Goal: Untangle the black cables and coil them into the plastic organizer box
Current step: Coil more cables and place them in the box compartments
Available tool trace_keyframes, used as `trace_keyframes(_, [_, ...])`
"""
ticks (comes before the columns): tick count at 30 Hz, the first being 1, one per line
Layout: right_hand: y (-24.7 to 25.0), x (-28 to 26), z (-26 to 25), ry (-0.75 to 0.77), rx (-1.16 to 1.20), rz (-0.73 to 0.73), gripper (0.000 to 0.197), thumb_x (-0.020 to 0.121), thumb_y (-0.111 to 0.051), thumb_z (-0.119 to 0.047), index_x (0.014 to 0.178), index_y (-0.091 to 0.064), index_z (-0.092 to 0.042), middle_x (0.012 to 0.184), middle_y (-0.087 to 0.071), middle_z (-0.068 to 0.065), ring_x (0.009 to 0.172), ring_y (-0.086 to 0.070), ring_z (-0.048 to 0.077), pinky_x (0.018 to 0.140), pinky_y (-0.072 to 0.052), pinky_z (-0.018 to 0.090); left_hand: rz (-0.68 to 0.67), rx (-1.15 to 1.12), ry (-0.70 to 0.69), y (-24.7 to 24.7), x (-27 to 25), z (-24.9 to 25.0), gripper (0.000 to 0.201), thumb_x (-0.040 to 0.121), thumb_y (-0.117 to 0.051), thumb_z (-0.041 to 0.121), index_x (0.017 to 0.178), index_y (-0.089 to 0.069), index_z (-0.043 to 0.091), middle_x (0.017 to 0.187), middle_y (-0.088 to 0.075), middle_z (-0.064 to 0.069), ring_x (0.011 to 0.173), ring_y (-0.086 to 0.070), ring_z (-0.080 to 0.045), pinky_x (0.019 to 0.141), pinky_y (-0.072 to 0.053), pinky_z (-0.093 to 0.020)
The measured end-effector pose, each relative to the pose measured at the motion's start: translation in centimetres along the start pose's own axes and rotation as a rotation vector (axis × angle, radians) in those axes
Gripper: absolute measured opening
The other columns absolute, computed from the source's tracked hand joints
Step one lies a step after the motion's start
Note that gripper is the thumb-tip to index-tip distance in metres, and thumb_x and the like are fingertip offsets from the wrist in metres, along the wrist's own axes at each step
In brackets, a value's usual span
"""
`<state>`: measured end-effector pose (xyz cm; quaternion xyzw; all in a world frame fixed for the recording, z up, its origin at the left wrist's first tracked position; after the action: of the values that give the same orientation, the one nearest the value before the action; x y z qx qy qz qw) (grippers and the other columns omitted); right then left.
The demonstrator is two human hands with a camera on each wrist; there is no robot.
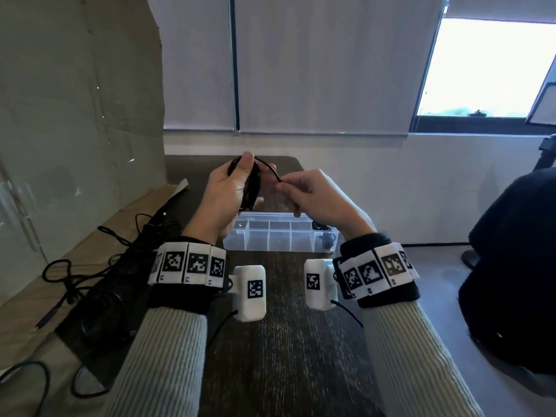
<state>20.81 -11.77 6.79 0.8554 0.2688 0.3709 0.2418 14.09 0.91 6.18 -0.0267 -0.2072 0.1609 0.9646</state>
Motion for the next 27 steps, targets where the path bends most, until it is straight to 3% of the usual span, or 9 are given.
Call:
trace_keyframes(4, [-1.8,0.2,1.0,-0.1,-0.024,-0.078,0.024,0.099,-0.052,-0.032,0.089,-0.073,-0.024,0.052,-0.05,-0.011,0.051,-0.048,0.008,0.068,-0.058,0.043,0.041,-0.165,-0.039,0.0,0.0,0.4,0.031,0.103,-0.031,0.033,0.097,-0.055,0.015,0.113,-0.069,-0.01,0.106,-0.067,-0.018,0.066,-0.055,-0.035])
trace_keyframes(8, [-3.2,-0.3,0.4,-0.136,0.03,-0.211,0.03,0.1,-0.05,-0.032,0.112,-0.071,-0.014,0.047,-0.042,-0.014,0.041,-0.04,0.0,0.052,-0.037,0.016,0.067,-0.316,-0.047,0.1,0.3,0.2,0.026,0.103,-0.034,0.031,0.096,-0.052,0.015,0.075,-0.06,-0.001,0.075,-0.068,-0.017,0.077,-0.054,-0.053])
trace_keyframes(10, [-3.7,-0.9,-0.1,-0.14,0.079,-0.309,0.031,0.1,-0.05,-0.032,0.114,-0.07,-0.014,0.047,-0.037,-0.014,0.043,-0.036,0.002,0.053,-0.037,0.016,0.106,-0.385,-0.044,0.2,0.5,-0.1,0.023,0.103,-0.036,0.031,0.094,-0.05,0.015,0.066,-0.05,0.003,0.056,-0.052,-0.009,0.062,-0.055,-0.04])
trace_keyframes(12, [-3.6,-1.5,-0.7,-0.135,0.043,-0.395,0.031,0.099,-0.05,-0.034,0.112,-0.071,-0.015,0.052,-0.037,-0.012,0.047,-0.036,0.004,0.056,-0.04,0.02,0.19,-0.322,-0.078,1.0,0.6,-0.1,0.02,0.102,-0.039,0.032,0.092,-0.048,0.017,0.064,-0.046,0.005,0.049,-0.04,-0.005,0.043,-0.039,-0.02])
trace_keyframes(14, [-2.6,-1.9,-1.2,-0.107,-0.033,-0.425,0.028,0.099,-0.052,-0.029,0.107,-0.073,-0.011,0.052,-0.044,-0.012,0.049,-0.04,0.006,0.056,-0.04,0.022,0.241,-0.101,-0.12,1.9,0.7,-0.1,0.022,0.1,-0.042,0.04,0.089,-0.047,0.022,0.066,-0.047,0.005,0.046,-0.036,-0.003,0.039,-0.029,-0.017])
trace_keyframes(19, [0.1,-2.6,-3.1,-0.011,-0.123,-0.369,0.021,0.097,-0.056,-0.018,0.104,-0.075,-0.012,0.05,-0.055,-0.024,0.044,-0.039,0.003,0.049,-0.033,0.009,0.133,0.369,-0.133,1.6,0.7,-1.3,0.055,0.099,-0.023,0.053,0.084,-0.059,0.013,0.068,-0.06,0.002,0.049,-0.048,-0.005,0.048,-0.037,-0.024])
trace_keyframes(22, [0.5,-2.1,-4.2,0.095,-0.175,-0.267,0.018,0.092,-0.064,-0.018,0.105,-0.076,-0.018,0.061,-0.058,-0.032,0.058,-0.051,-0.006,0.062,-0.036,0.009,0.02,0.624,-0.149,0.2,0.9,-1.9,0.075,0.099,-0.017,0.057,0.072,-0.062,0.004,0.056,-0.061,0.0,0.049,-0.053,-0.01,0.052,-0.043,-0.031])
trace_keyframes(24, [1.1,-1.5,-4.2,0.145,-0.175,-0.147,0.016,0.09,-0.066,-0.02,0.101,-0.077,-0.023,0.066,-0.058,-0.022,0.064,-0.052,-0.001,0.068,-0.036,0.014,-0.047,0.587,-0.129,-0.5,0.7,-2.0,0.078,0.097,-0.017,0.06,0.073,-0.066,0.004,0.065,-0.067,-0.009,0.052,-0.056,-0.014,0.052,-0.048,-0.033])
trace_keyframes(27, [2.2,-1.0,-4.1,0.203,-0.112,0.053,0.009,0.085,-0.072,-0.021,0.091,-0.078,-0.024,0.069,-0.059,-0.009,0.064,-0.053,0.005,0.069,-0.04,0.023,-0.175,0.496,-0.104,-1.9,-0.1,-1.6,0.078,0.1,-0.014,0.054,0.074,-0.07,0.006,0.063,-0.068,-0.006,0.051,-0.055,-0.012,0.047,-0.041,-0.018])
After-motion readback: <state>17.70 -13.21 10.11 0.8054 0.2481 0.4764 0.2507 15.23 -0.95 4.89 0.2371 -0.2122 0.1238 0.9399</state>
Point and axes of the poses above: each hand's wrist, its own x-axis towards the middle knuckle, its own y-axis out of the back of the hand, z = x × y, the point moved 7 cm from there along x, towards the middle knuckle
